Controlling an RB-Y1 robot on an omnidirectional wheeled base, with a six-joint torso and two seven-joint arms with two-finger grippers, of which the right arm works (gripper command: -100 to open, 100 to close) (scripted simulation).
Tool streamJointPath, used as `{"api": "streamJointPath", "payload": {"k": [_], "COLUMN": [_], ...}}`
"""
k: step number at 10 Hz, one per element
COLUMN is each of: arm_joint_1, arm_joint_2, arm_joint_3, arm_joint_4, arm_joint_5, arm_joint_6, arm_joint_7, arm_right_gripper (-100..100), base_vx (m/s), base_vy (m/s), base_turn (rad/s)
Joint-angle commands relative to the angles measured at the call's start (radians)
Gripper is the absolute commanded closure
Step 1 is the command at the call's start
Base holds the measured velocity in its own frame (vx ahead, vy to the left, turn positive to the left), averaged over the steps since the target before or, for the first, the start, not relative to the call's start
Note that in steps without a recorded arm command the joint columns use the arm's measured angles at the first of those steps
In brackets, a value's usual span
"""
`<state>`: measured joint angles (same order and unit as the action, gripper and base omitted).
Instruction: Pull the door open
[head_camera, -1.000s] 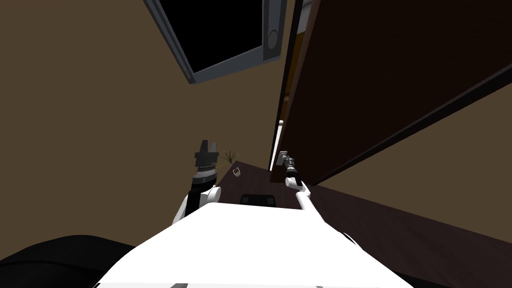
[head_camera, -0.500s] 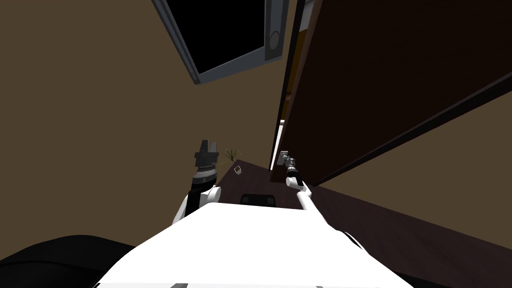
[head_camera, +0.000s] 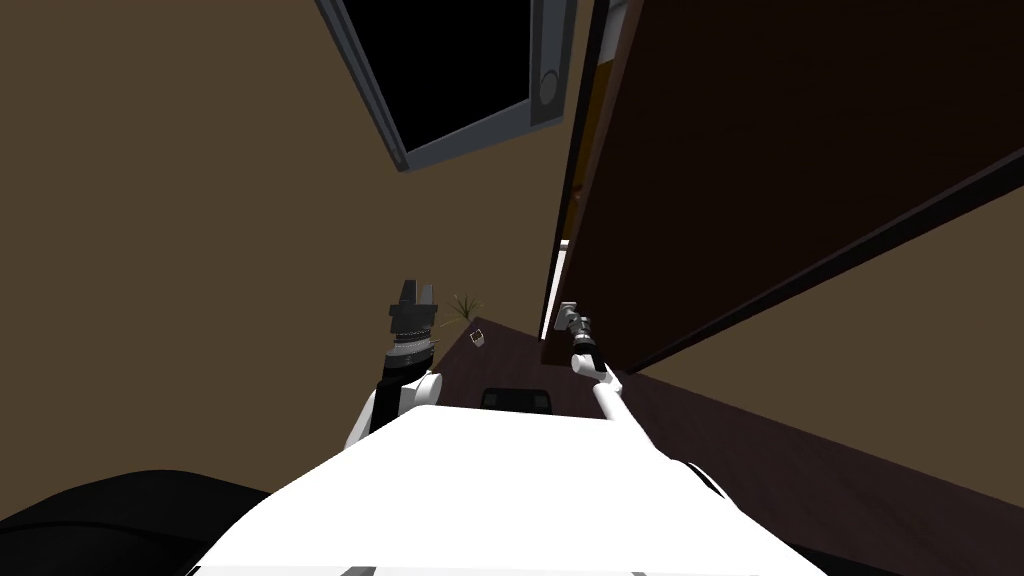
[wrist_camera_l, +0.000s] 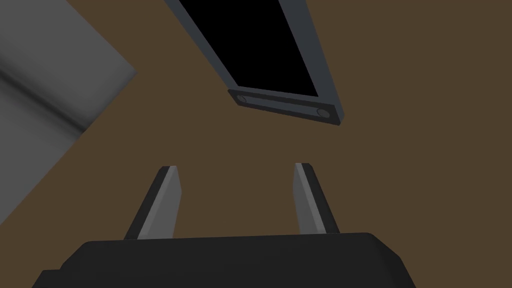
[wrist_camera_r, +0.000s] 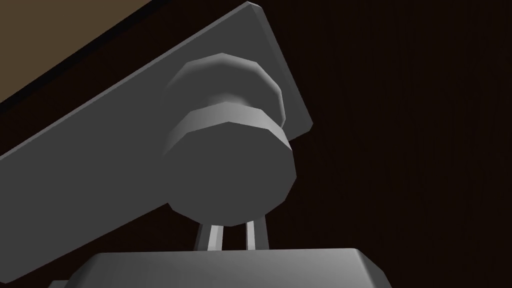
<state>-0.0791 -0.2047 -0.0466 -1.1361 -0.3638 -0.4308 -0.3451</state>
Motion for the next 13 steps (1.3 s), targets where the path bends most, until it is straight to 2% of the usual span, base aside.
{"api": "streamJointPath", "payload": {"k": [1, 2, 3, 4, 5, 7, 8, 9, 10, 12, 13], "arm_joint_1": [-0.028, -0.031, -0.031, -0.033, -0.033, -0.039, -0.039, -0.041, -0.021, -0.009, -0.009], "arm_joint_2": [0.000, -0.008, -0.008, -0.016, -0.016, -0.032, -0.032, -0.039, -0.041, -0.032, -0.032], "arm_joint_3": [0.029, 0.037, 0.037, 0.046, 0.046, 0.063, 0.063, 0.071, 0.055, 0.065, 0.065], "arm_joint_4": [0.004, 0.008, 0.008, 0.012, 0.012, 0.021, 0.021, 0.025, 0.032, 0.010, 0.010], "arm_joint_5": [-0.023, -0.050, -0.050, -0.077, -0.077, -0.131, -0.131, -0.158, -0.174, -0.218, -0.218], "arm_joint_6": [-0.016, -0.014, -0.014, -0.013, -0.013, -0.010, -0.010, -0.009, 0.003, 0.010, 0.010], "arm_joint_7": [-0.047, -0.074, -0.088, -0.128, -0.128, -0.194, -0.210, -0.244, -0.252, -0.304, -0.304], "arm_right_gripper": [100, 100, 100, 100, 100, 100, 100, 100, -100, -100, -100], "base_vx": [-0.034, -0.086, -0.067, -0.059, -0.048, -0.074, -0.065, -0.073, -0.082, -0.128, -0.077], "base_vy": [-0.017, -0.048, -0.035, -0.034, -0.036, -0.048, -0.045, -0.035, -0.055, -0.049, -0.025], "base_turn": [0.084, 0.146, 0.094, 0.098, 0.045, 0.115, 0.089, 0.097, 0.037, 0.022, -0.002]}}
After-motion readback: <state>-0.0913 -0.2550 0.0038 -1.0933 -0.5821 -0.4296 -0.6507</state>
